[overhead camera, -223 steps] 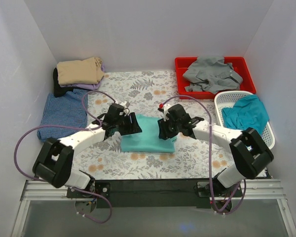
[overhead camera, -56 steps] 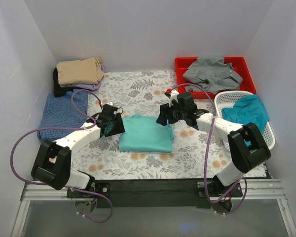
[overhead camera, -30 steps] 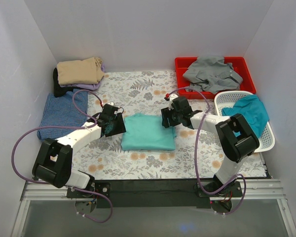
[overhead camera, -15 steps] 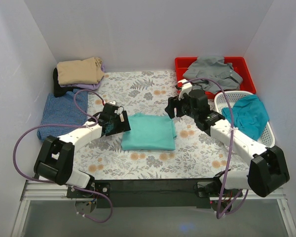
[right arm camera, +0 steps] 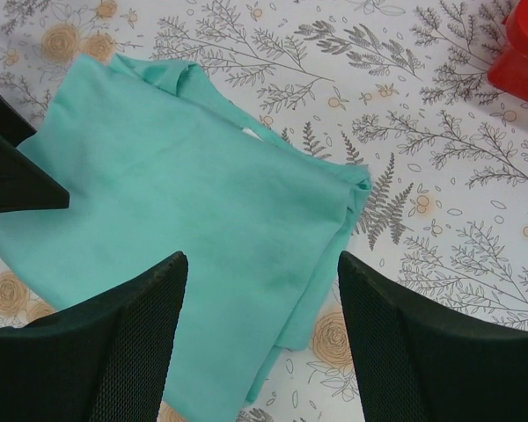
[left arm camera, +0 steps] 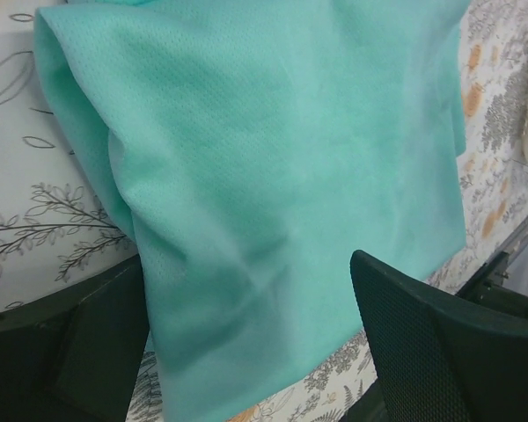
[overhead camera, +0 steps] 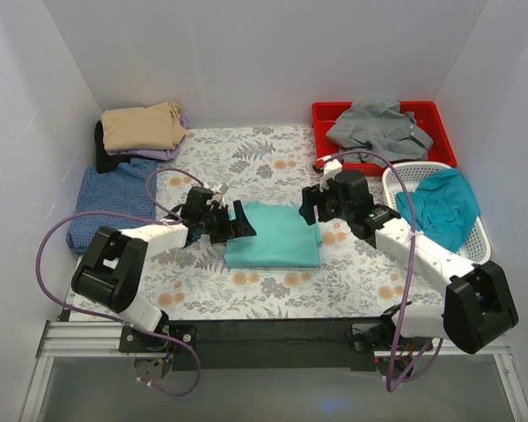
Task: Fold and stack the t-shirts
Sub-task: Fold the tshirt
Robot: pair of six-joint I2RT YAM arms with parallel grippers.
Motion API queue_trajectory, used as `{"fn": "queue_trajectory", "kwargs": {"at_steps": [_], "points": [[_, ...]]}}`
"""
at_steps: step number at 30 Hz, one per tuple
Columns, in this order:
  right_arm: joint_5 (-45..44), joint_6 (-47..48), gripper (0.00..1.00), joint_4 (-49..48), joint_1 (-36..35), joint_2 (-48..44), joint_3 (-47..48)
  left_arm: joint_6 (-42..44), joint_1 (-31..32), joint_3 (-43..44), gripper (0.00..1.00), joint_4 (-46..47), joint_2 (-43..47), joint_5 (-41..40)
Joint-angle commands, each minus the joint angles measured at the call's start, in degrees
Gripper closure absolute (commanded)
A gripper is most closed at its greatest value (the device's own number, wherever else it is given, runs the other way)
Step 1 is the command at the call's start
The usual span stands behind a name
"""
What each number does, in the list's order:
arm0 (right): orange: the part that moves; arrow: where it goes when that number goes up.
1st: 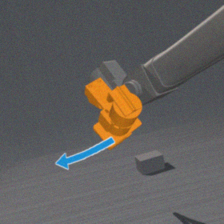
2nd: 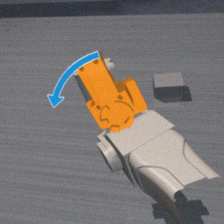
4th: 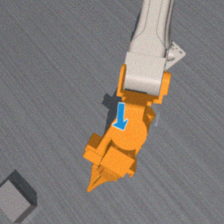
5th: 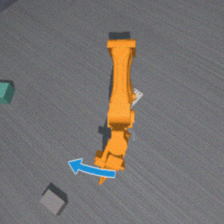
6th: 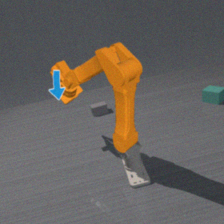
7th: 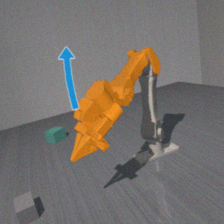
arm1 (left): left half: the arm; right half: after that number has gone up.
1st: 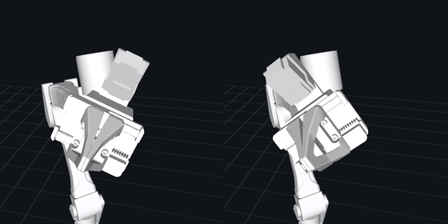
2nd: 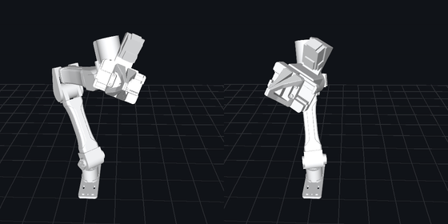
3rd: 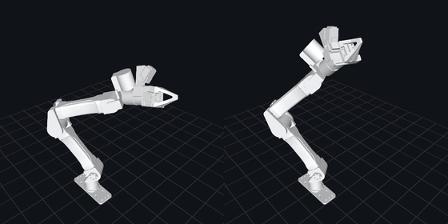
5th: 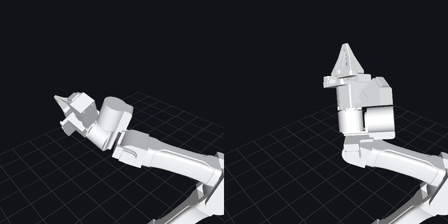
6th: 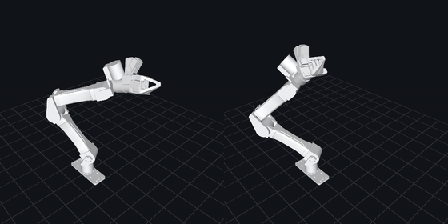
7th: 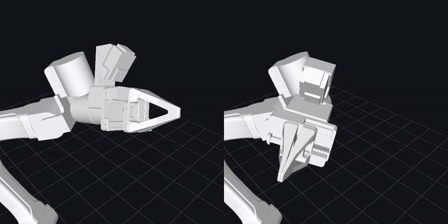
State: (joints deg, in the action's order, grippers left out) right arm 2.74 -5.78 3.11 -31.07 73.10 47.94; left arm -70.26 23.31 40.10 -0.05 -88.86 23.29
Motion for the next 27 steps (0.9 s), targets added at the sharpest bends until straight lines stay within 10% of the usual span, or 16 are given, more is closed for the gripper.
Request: {"fn": "queue_trajectory", "kwargs": {"at_steps": [1,11,14,18,27], "points": [[-0.4,0.0,0.25,-0.7,0.4,-1.4,-1.1,0.5,-0.1,-2.6,0.13,-0.5,-3.0,4.8],[-0.6,-1.1,0.26,-0.7,0.4,0.3,-2.9,-2.8,0.4,-3.4,0.15,10.9,-12.3,15.7],[-1.2,-1.1,0.26,-0.7,0.4,-0.1,-3.2,-4.5,0.5,-2.1,0.41,15.2,-15.9,18.4],[-2.2,-1.3,0.26,-0.7,0.5,-1.0,-4.4,-6.4,0.6,0.6,1.0,19.6,-22.8,19.8],[-4.4,-0.7,0.26,-0.2,1.3,-0.9,-5.0,-8.8,0.9,5.6,1.0,25.0,-26.3,22.8]]}}
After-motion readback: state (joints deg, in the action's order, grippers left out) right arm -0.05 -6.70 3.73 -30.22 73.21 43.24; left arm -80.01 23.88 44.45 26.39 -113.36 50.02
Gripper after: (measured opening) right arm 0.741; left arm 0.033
